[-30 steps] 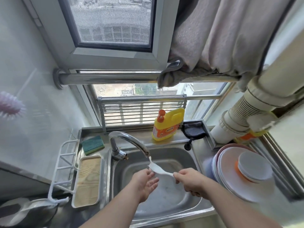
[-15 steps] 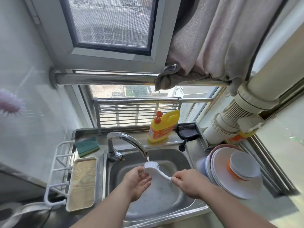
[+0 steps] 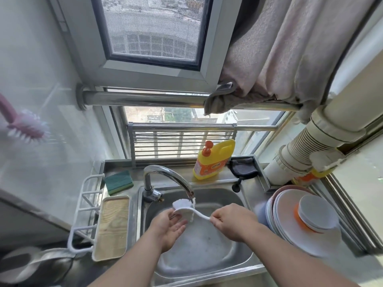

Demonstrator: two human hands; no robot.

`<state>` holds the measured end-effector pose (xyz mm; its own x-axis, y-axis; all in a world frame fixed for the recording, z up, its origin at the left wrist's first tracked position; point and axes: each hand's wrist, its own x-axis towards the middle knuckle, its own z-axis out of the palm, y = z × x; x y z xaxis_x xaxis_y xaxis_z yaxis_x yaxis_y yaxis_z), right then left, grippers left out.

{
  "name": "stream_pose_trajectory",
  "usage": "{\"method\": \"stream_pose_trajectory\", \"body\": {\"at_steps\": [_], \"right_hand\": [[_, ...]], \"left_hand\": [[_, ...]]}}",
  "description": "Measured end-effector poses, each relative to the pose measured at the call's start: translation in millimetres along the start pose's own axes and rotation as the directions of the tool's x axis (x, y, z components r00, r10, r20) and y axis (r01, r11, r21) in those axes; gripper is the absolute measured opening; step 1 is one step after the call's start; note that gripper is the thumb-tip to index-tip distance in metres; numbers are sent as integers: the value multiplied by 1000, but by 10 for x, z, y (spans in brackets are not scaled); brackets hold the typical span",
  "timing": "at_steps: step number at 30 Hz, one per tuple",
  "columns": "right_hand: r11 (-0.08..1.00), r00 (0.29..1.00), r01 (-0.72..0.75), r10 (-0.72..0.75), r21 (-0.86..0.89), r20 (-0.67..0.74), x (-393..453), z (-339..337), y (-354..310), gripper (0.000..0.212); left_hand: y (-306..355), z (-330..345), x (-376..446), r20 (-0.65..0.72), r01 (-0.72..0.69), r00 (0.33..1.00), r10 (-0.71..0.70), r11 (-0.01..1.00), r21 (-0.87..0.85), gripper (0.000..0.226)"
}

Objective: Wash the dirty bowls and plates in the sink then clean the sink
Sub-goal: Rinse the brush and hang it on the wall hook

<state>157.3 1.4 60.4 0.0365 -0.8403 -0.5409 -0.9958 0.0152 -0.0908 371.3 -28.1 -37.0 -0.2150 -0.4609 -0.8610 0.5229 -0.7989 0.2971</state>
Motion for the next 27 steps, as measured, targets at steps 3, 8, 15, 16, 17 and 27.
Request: {"method": "stream_pose_trajectory", "body": {"at_steps": [3,8,15,16,17,27], "right_hand": [[999,1000,31,-31,-16,-1,87,-32,-22,35],[999,998,37,-38,-31,-46,230,-60,-28,34],[999,995,-35,35,3,-90,289,177,222,31],[998,995,-54,57,30,-80,280,246,293,30],[996,995,-71,75,57,-68,262,312,360,29],[956,969,-231,242,181,-43,-8,698,829,26]], "left_hand": [[30,-51,7,-21,-29,999,27,996,-86,22],[84,-75,-19,17,-25,999,30,975,-219,22],[21,64,-39,81,-38,995,61,964,-264,40],[-5,94,-46,88,-32,994,57,966,-258,40],[-30,120,-55,100,-22,994,49,968,-249,41],[-256,381,-93,137,67,989,-59,996,-57,38]]}}
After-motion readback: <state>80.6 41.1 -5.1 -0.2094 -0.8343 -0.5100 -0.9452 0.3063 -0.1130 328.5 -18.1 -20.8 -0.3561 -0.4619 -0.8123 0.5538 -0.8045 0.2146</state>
